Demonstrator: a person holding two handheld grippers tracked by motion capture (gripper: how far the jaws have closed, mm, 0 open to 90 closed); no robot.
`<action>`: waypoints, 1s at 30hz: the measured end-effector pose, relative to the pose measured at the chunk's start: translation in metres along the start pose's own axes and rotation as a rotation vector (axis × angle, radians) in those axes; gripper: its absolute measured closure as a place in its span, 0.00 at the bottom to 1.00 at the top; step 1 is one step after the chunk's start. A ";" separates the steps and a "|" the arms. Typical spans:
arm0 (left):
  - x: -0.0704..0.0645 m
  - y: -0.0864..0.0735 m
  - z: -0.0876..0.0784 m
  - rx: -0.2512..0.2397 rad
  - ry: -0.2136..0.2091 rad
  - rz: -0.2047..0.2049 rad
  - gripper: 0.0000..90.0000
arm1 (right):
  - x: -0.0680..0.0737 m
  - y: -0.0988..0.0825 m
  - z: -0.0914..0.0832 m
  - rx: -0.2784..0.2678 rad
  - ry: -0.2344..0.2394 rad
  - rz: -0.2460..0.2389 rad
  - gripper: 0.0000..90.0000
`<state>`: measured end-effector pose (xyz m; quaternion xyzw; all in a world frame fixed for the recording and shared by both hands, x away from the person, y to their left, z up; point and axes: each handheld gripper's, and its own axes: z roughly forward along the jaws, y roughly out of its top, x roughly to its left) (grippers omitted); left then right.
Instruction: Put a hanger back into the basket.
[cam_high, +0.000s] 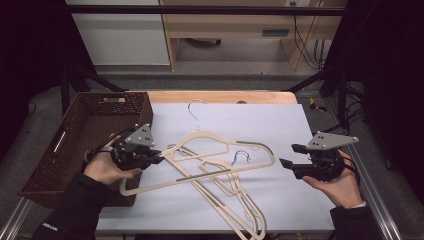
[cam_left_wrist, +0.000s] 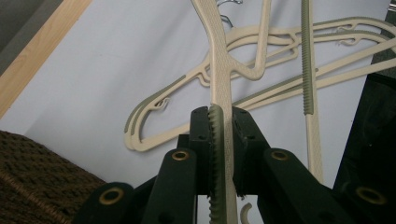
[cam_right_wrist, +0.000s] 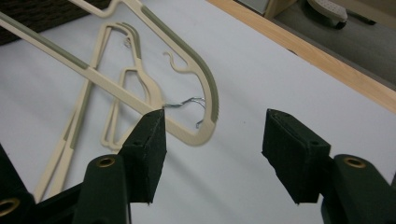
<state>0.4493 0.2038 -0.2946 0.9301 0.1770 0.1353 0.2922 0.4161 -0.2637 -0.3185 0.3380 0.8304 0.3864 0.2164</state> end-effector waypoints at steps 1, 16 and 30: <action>0.001 0.000 -0.002 -0.007 0.007 -0.005 0.89 | -0.001 -0.002 0.000 0.000 -0.004 0.006 0.44; 0.014 -0.015 -0.036 -0.050 0.098 -0.071 0.90 | -0.008 -0.028 0.013 0.027 -0.001 0.069 0.44; 0.023 -0.028 -0.051 -0.054 0.136 -0.096 0.95 | -0.007 -0.028 0.014 0.026 0.003 0.068 0.45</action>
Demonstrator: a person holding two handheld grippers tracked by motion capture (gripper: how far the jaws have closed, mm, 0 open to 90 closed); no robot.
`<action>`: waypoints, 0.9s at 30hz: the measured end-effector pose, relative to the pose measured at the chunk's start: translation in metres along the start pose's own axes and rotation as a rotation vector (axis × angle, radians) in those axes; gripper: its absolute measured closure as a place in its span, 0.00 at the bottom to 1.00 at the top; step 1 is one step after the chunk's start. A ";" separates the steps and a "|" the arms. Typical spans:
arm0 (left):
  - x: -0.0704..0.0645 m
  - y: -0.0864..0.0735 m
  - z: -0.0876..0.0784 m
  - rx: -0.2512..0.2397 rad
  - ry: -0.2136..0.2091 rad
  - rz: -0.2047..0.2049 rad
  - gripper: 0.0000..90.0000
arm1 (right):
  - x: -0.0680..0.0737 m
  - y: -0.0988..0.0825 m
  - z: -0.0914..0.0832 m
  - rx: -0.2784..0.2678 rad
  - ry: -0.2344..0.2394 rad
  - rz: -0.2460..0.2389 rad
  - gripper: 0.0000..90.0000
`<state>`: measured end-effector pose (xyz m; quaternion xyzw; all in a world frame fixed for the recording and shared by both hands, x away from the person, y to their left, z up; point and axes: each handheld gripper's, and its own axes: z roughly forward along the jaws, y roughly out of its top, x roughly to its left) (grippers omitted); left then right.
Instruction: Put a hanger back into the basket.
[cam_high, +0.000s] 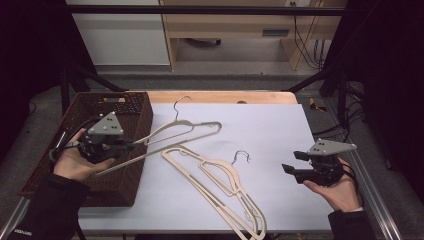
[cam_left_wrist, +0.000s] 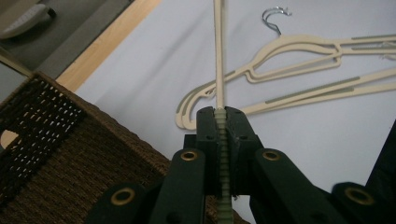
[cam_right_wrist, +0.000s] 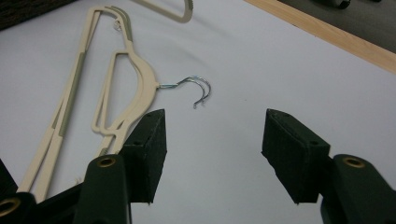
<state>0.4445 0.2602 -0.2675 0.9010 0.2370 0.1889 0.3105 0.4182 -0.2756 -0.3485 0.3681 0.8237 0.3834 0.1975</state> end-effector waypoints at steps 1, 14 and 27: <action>0.001 -0.001 -0.003 -0.023 -0.007 -0.006 0.95 | 0.000 0.000 0.000 -0.001 0.000 0.001 0.45; 0.014 -0.013 -0.035 -0.147 0.111 -0.091 0.95 | 0.001 0.000 0.001 -0.016 0.002 0.004 0.45; 0.040 -0.044 -0.073 -0.254 0.197 -0.205 0.95 | 0.005 0.000 0.003 -0.037 -0.003 0.008 0.36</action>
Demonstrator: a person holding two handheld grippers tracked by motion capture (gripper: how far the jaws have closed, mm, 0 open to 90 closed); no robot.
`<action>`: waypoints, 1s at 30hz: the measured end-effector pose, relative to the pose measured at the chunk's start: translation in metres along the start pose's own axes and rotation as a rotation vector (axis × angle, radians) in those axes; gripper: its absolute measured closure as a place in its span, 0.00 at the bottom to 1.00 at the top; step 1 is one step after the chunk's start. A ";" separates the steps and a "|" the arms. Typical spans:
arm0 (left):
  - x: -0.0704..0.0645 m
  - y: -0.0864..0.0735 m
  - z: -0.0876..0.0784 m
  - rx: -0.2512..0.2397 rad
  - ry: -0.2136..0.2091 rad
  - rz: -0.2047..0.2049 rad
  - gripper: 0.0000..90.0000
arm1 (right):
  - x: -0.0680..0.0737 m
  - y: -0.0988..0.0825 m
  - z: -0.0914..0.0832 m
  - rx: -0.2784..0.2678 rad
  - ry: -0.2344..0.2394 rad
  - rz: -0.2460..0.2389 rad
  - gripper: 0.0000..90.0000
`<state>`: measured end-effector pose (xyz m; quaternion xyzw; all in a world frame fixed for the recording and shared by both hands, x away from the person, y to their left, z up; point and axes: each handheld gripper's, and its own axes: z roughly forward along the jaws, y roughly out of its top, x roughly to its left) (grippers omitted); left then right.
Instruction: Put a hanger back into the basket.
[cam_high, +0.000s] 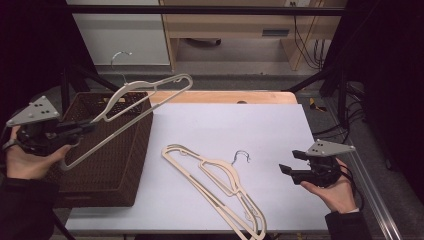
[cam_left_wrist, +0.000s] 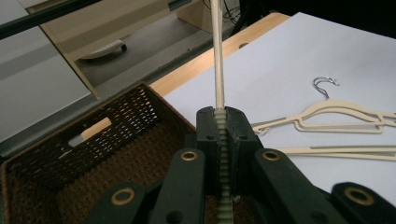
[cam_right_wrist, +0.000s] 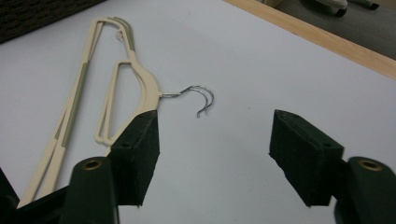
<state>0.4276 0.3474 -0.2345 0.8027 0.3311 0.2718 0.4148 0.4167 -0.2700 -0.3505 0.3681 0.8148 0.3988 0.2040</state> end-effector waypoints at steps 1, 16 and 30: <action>0.003 -0.002 -0.003 -0.003 0.011 -0.003 0.95 | 0.000 0.000 0.000 -0.006 -0.003 0.006 0.33; 0.050 -0.045 -0.034 -0.020 0.112 -0.136 0.95 | 0.005 -0.001 0.003 -0.096 -0.034 0.054 0.13; 0.068 -0.089 -0.039 0.009 0.139 -0.176 0.95 | 0.006 -0.004 0.002 -0.113 -0.025 0.062 0.12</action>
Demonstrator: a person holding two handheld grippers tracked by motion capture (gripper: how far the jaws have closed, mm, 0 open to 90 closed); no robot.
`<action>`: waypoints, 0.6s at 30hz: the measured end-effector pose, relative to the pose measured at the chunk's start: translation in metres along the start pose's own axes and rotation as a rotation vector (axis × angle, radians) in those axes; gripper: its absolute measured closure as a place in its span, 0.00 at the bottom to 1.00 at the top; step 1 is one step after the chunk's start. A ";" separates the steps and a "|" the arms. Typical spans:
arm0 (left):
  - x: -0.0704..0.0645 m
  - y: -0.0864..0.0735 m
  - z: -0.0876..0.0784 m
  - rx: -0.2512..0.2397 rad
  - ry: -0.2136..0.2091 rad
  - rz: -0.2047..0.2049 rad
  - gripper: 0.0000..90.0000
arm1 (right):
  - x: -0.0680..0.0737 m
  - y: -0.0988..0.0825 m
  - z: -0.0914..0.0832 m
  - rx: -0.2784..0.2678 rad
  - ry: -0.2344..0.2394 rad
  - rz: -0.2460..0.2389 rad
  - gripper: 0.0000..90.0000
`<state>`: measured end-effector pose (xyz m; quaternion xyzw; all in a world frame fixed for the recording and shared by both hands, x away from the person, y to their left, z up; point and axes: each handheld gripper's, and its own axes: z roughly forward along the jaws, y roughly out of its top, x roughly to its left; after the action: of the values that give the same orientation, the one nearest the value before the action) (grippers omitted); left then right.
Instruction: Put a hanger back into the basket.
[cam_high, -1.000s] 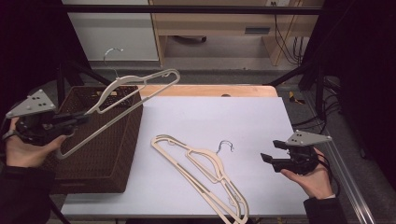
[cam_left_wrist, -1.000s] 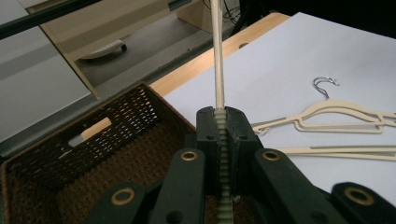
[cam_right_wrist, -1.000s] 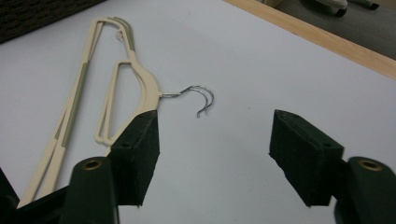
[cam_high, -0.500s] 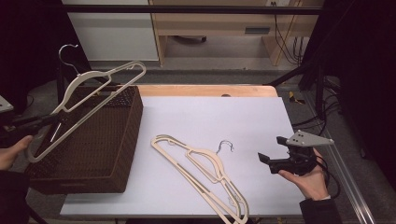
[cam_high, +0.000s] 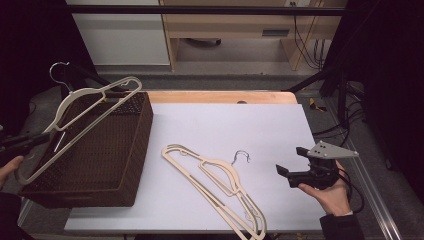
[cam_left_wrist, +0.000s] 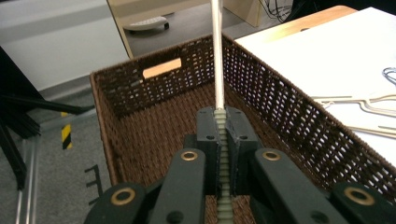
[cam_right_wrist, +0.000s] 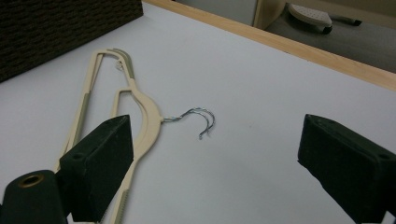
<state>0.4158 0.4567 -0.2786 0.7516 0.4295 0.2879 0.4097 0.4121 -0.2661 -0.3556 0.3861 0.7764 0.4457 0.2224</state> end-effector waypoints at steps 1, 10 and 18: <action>0.002 -0.002 0.000 0.001 0.000 -0.007 0.95 | 0.000 0.000 0.000 -0.002 0.001 0.002 0.12; 0.012 -0.022 0.004 0.007 -0.002 -0.021 0.95 | 0.001 0.001 0.001 -0.001 0.010 0.004 0.12; 0.015 -0.033 0.021 0.016 -0.027 -0.019 0.95 | 0.002 0.001 0.002 0.005 0.011 -0.001 0.12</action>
<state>0.4258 0.4718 -0.3166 0.7547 0.4331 0.2703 0.4121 0.4133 -0.2633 -0.3557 0.3839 0.7789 0.4458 0.2173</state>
